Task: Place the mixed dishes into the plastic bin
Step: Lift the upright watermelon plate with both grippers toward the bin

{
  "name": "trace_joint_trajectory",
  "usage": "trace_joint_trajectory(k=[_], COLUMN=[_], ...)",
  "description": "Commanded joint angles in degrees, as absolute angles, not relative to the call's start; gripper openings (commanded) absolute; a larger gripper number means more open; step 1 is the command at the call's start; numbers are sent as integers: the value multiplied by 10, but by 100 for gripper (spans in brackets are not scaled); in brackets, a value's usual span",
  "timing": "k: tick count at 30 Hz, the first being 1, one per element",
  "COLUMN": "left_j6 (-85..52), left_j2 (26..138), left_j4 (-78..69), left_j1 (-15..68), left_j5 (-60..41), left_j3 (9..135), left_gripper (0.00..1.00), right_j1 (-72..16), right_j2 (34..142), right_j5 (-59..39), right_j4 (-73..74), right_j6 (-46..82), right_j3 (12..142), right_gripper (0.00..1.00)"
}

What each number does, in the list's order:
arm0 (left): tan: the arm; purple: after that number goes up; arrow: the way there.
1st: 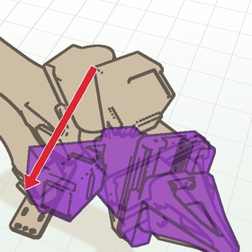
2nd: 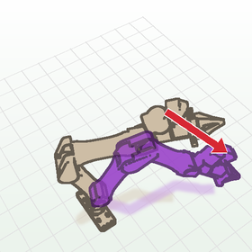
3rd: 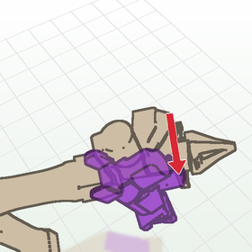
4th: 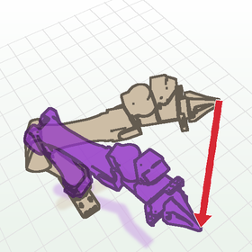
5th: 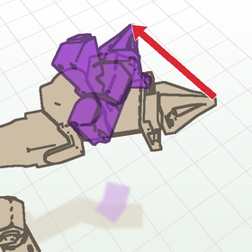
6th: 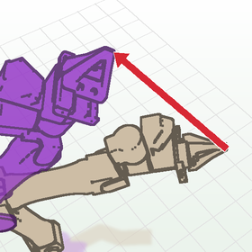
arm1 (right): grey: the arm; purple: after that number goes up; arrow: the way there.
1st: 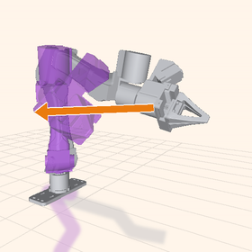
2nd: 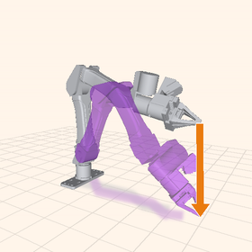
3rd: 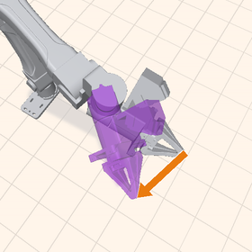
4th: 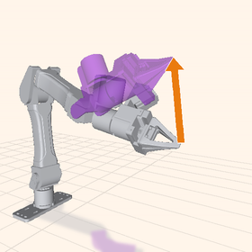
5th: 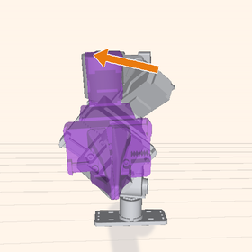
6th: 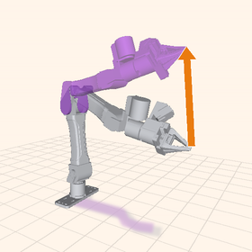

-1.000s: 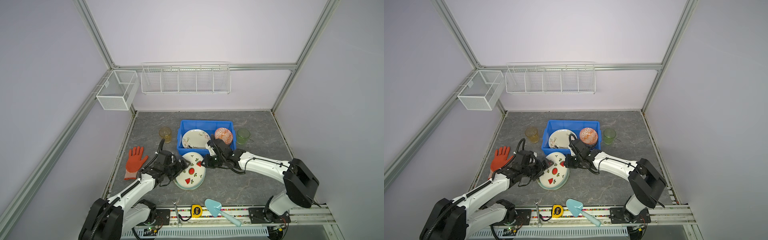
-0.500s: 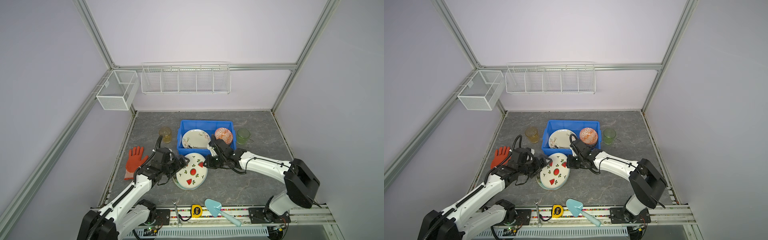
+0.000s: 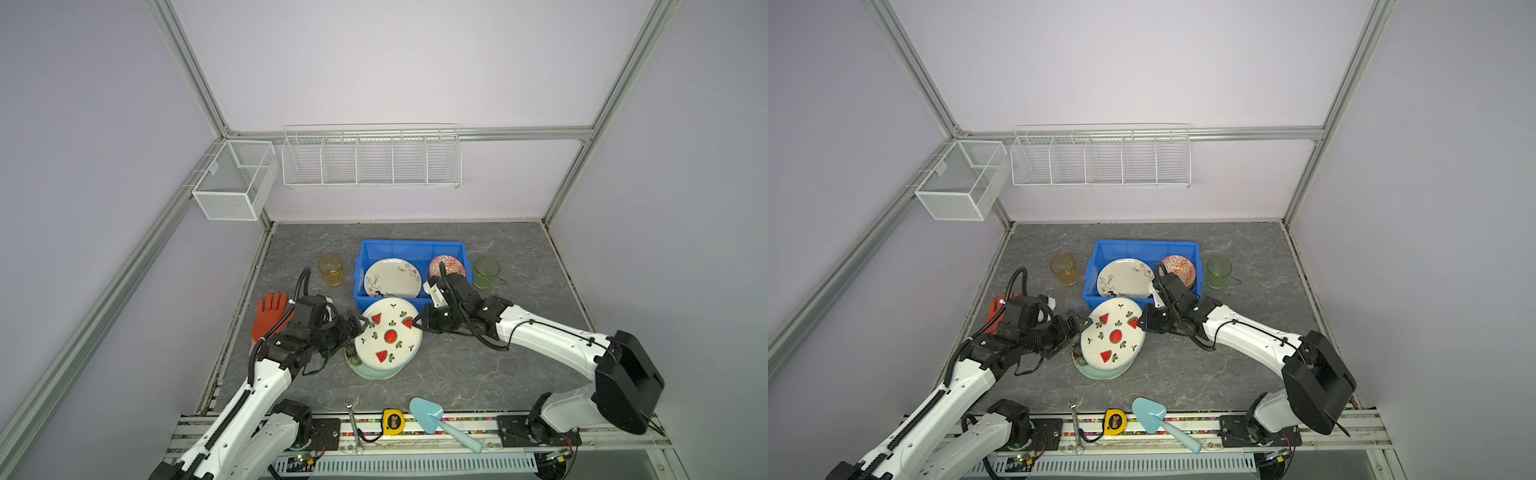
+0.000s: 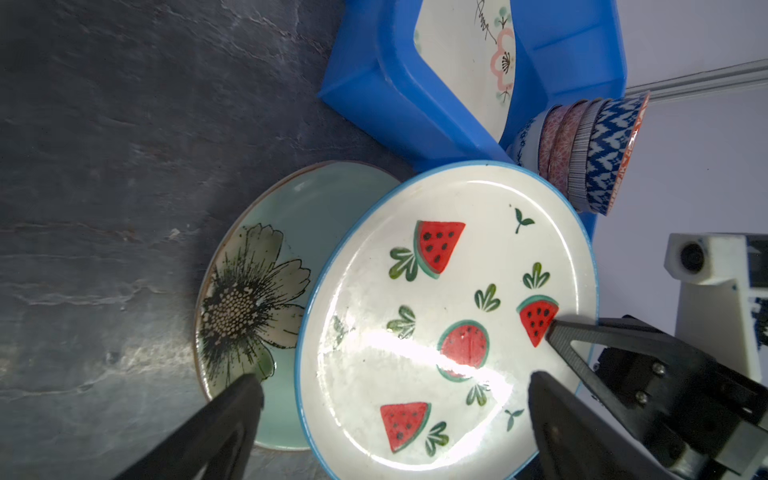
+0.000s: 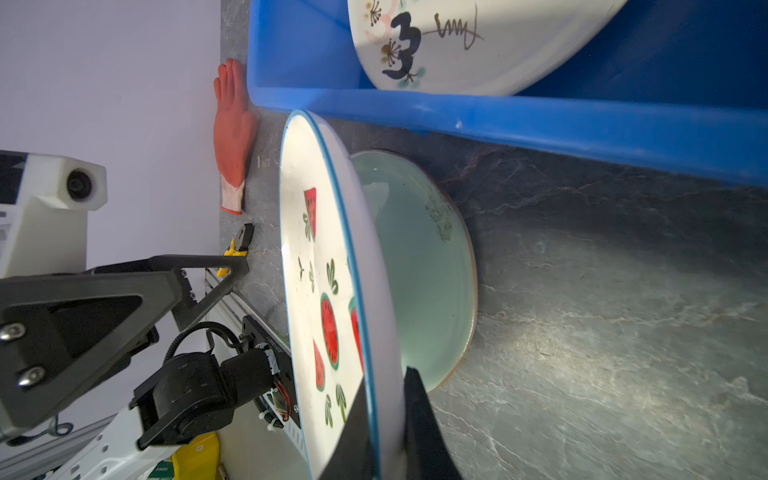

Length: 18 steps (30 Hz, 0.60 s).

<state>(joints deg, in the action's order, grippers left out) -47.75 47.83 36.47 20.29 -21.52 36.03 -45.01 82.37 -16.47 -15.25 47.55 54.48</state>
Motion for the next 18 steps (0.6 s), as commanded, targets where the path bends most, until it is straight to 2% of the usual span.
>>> trace_joint_trajectory(k=[1,10,15,18], left_j6=[-433,-443,-511,-545], left_j2=[461,461,443,435], left_j4=[424,393,299,255], left_j1=[181,176,176,176], left_j5=[-249,-321,-356,-369], left_j3=[389,379,348,332], left_gripper=[100,99,93,85], right_j1=[-442,-420,-414,-411], right_j2=[783,739,739,743], right_j5=[-215,-262,-282,-286], right_j4=[-102,-91,-61,-53], right_j6=[493,520,544,551], right_j3=[546,559,560,562], right_gripper=[7,7,7,7])
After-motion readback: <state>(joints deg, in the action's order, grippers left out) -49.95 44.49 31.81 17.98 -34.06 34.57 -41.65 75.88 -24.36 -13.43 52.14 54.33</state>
